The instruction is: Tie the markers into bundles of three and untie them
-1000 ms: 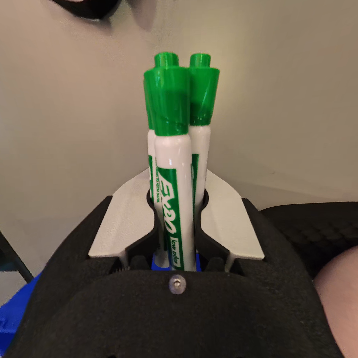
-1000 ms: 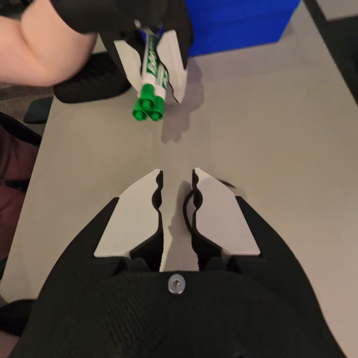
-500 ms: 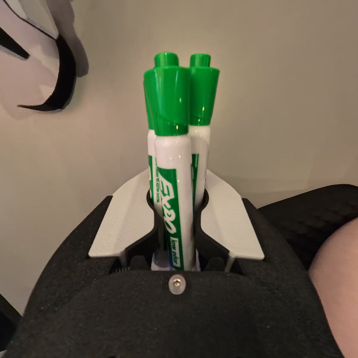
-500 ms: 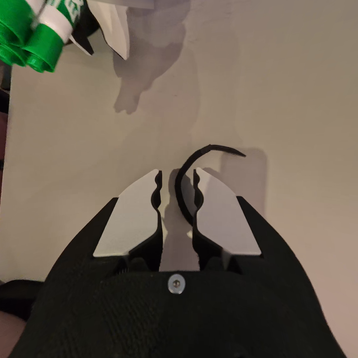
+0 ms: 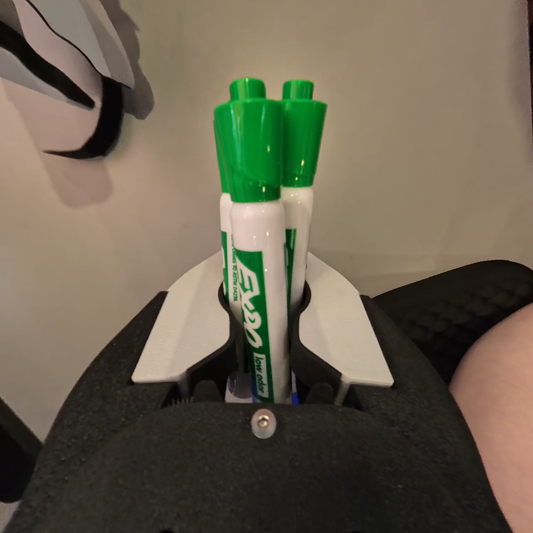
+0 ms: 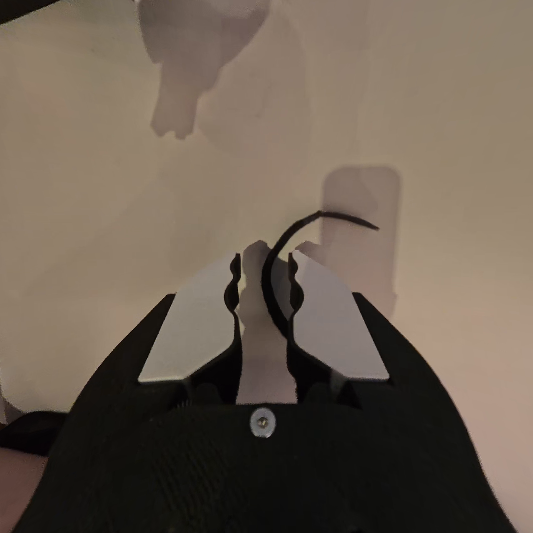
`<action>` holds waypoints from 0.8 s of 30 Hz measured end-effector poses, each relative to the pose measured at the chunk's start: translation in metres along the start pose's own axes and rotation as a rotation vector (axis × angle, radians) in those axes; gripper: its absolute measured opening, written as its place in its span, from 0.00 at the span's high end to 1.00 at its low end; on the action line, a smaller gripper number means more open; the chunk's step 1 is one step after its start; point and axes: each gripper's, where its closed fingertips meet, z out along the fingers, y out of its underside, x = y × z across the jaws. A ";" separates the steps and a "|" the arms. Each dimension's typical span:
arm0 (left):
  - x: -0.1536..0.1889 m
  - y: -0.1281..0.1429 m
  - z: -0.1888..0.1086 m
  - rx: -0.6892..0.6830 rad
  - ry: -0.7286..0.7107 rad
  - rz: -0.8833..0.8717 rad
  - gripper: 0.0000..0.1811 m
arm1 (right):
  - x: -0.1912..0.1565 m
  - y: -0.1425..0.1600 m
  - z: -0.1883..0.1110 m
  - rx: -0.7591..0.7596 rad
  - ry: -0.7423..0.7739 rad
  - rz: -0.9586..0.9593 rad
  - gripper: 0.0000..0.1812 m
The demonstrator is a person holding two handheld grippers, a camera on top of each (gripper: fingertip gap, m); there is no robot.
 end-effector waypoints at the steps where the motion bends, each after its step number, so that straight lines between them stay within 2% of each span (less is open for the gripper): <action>1: -0.003 -0.003 -0.004 0.004 -0.003 0.010 0.77 | 0.001 0.002 -0.004 0.002 -0.001 0.003 0.82; 4: -0.010 -0.011 -0.016 0.014 -0.011 0.044 0.77 | 0.004 0.001 -0.022 0.107 -0.016 -0.018 0.84; 6: -0.016 -0.015 -0.023 0.021 -0.025 0.055 0.77 | 0.006 0.000 -0.033 0.175 -0.030 -0.046 0.90; 7: -0.017 -0.016 -0.024 0.026 -0.034 0.061 0.77 | 0.013 0.002 -0.038 0.177 0.021 -0.085 0.91; 9: -0.017 -0.016 -0.023 0.031 -0.038 0.076 0.77 | 0.032 0.002 -0.046 0.149 0.171 -0.200 0.87; 12: -0.014 -0.007 -0.021 0.013 -0.021 0.064 0.77 | 0.032 -0.021 -0.042 0.178 0.191 -0.339 0.89; 16: -0.010 -0.001 -0.021 0.031 -0.006 0.040 0.77 | 0.032 -0.029 -0.017 0.003 0.208 -0.509 0.88; 20: -0.006 0.004 -0.021 0.027 0.008 0.026 0.77 | 0.026 -0.029 -0.008 -0.125 0.216 -0.605 0.90; 24: -0.007 0.005 -0.024 0.035 0.003 0.016 0.77 | 0.029 -0.031 -0.002 -0.139 0.257 -0.665 0.89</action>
